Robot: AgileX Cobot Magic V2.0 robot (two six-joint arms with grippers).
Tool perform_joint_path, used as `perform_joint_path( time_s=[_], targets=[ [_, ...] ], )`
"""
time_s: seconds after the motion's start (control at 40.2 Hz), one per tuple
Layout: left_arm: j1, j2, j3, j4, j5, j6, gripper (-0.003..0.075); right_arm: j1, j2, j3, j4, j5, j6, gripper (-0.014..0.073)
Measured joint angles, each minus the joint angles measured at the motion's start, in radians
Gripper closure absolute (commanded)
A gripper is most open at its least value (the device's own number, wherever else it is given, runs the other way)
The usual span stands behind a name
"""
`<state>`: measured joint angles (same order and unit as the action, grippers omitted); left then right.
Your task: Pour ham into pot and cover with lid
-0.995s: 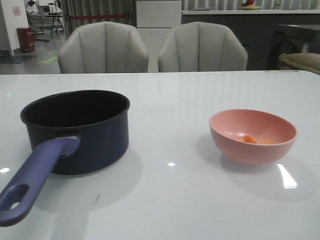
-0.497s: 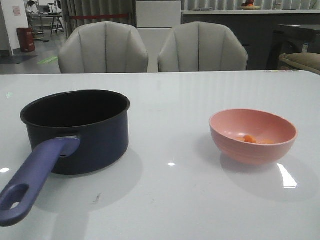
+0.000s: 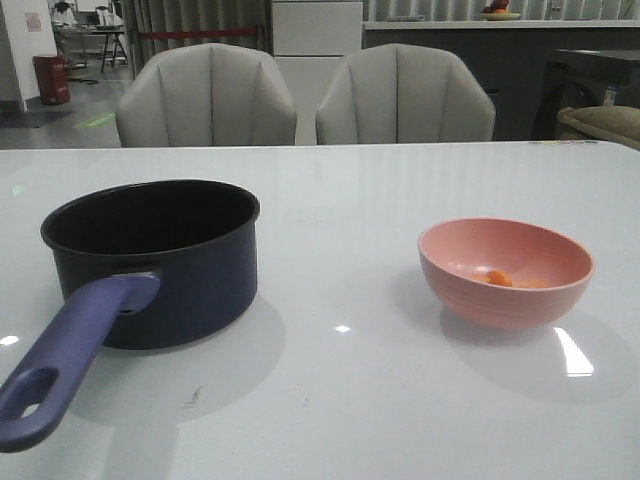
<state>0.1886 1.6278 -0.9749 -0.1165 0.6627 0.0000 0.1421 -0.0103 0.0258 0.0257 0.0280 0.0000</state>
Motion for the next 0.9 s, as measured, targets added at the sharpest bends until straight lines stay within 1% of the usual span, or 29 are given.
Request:
perform_joint_path(
  time_s=[0.224,0.398,0.497,0.721,0.895],
  targets=[
    [-0.060,-0.106,-0.009,0.016,0.001,0.000,0.0223,0.000,0.000,0.000,0.000,0.000,0.000,0.0444],
    [-0.068,-0.115,-0.009,0.021,0.024,0.000,0.0223,0.000,0.000,0.000,0.000,0.000,0.000,0.0444],
    [-0.091,-0.160,-0.009,0.029,0.029,0.000,0.0223,0.000,0.000,0.000,0.000,0.000,0.000,0.0444],
    [-0.211,-0.409,-0.002,0.035,0.020,0.009,0.0223,0.000,0.000,0.000,0.000,0.000,0.000,0.0444],
    [-0.282,-0.632,0.094,0.062,-0.047,0.009,0.0223,0.000,0.000,0.000,0.000,0.000,0.000,0.0444]
  ],
)
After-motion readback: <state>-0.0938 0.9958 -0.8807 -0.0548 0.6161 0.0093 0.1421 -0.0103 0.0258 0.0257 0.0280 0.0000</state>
